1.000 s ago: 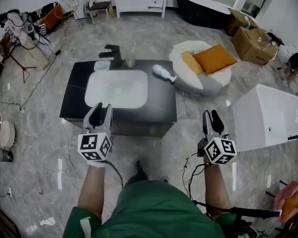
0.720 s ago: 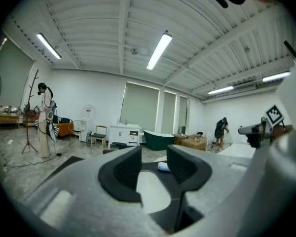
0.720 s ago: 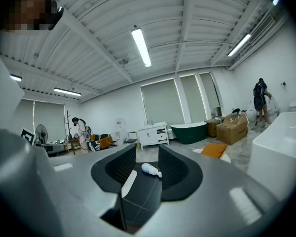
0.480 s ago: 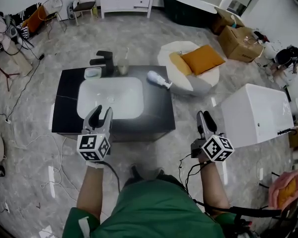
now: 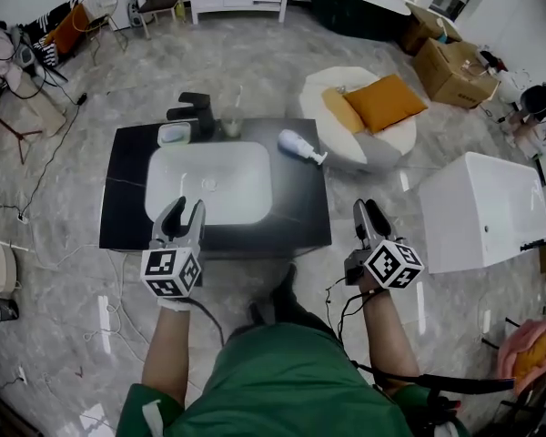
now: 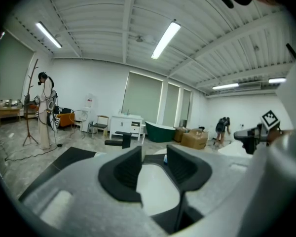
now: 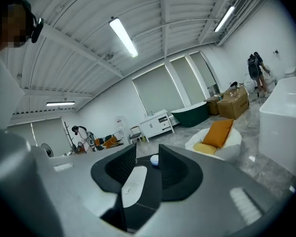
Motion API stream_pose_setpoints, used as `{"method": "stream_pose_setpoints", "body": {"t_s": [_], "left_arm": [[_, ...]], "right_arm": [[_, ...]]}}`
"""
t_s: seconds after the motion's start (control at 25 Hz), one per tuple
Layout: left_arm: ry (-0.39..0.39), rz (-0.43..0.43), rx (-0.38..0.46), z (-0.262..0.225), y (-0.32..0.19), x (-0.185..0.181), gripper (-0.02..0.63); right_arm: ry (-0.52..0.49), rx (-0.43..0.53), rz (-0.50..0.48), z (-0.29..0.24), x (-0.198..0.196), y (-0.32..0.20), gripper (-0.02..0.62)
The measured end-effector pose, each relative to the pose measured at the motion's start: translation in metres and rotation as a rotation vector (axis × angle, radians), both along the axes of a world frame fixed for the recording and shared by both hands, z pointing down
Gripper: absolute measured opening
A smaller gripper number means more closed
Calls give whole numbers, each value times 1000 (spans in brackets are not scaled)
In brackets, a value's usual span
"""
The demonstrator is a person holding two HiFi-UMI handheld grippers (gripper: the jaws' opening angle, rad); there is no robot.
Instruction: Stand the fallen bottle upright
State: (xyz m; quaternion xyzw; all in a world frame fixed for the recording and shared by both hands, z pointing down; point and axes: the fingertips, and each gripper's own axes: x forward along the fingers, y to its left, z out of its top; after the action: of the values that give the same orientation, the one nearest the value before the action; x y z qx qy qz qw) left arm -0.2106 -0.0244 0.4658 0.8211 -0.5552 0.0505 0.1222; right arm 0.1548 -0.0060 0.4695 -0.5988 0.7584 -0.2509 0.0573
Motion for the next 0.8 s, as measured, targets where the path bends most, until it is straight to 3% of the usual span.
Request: {"method": "stream_pose_setpoints", "body": {"t_s": [0.16, 0.44, 0.6, 0.68, 0.8], "left_arm": [[-29, -29, -13, -1, -26, -1, 159], [-67, -45, -50, 7, -83, 29, 158], [-69, -59, -79, 12, -110, 47, 158], [-70, -64, -95, 15, -120, 57, 158], [-69, -73, -121, 20, -131, 66, 158]], "right_arm": [[84, -13, -56, 17, -1, -45, 126], [433, -74, -279, 66, 1, -123, 126], [575, -134, -398, 104, 10, -163, 126], [552, -187, -422, 128, 19, -179, 126], [404, -276, -428, 162, 29, -199, 126]]}}
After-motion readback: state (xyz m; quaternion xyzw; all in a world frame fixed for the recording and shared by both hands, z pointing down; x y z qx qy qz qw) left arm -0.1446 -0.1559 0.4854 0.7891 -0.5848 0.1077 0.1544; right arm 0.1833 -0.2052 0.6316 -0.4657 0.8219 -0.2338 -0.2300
